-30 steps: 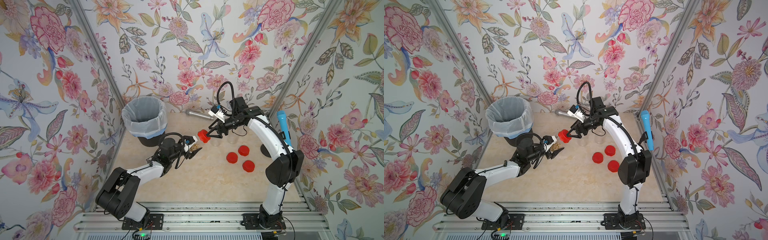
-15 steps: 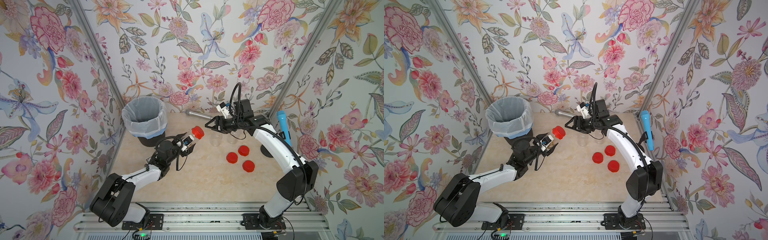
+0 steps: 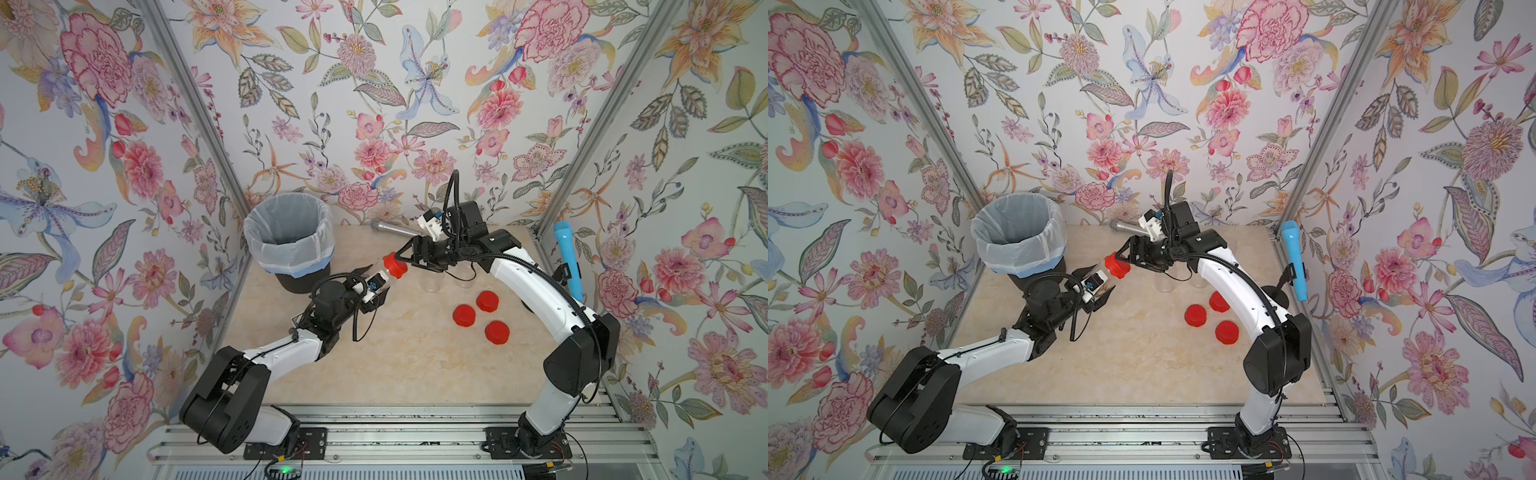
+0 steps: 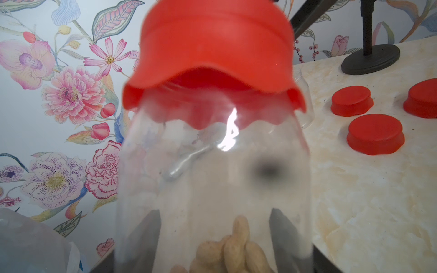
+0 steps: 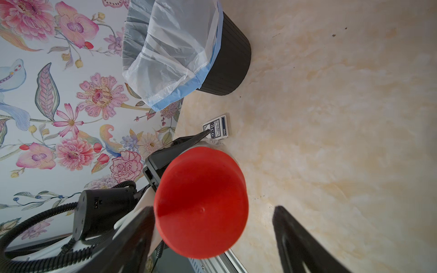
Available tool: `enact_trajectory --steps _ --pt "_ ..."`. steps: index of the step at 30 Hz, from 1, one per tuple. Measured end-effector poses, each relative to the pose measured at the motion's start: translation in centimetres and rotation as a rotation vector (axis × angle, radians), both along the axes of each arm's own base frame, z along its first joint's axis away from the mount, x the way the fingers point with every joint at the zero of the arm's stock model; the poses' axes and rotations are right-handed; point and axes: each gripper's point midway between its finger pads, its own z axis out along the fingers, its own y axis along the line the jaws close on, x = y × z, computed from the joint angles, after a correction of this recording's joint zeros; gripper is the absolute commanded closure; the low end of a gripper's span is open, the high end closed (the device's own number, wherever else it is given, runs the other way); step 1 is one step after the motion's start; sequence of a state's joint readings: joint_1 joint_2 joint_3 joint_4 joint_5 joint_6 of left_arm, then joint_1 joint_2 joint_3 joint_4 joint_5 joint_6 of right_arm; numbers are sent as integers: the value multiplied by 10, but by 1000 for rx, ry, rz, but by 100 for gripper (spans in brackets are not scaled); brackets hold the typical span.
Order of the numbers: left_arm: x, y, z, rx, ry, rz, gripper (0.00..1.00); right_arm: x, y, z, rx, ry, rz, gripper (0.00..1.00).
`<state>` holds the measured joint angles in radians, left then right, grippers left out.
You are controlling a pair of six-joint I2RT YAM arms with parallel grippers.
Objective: Empty moldy peanuts from jars
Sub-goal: Unscrew the lid from the jar.
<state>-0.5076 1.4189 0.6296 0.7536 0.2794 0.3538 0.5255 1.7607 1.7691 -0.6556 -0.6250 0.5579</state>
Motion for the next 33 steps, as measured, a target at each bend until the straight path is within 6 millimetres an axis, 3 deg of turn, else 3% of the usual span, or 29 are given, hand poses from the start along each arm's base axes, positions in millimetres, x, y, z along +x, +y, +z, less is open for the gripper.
enact_trajectory --steps 26,33 --pt "1 -1 0 17 -4 0 65 -5 16 -6 -30 -21 55 32" --pt "4 1 -7 34 20 19 66 -1 21 -12 -45 -34 81 56"
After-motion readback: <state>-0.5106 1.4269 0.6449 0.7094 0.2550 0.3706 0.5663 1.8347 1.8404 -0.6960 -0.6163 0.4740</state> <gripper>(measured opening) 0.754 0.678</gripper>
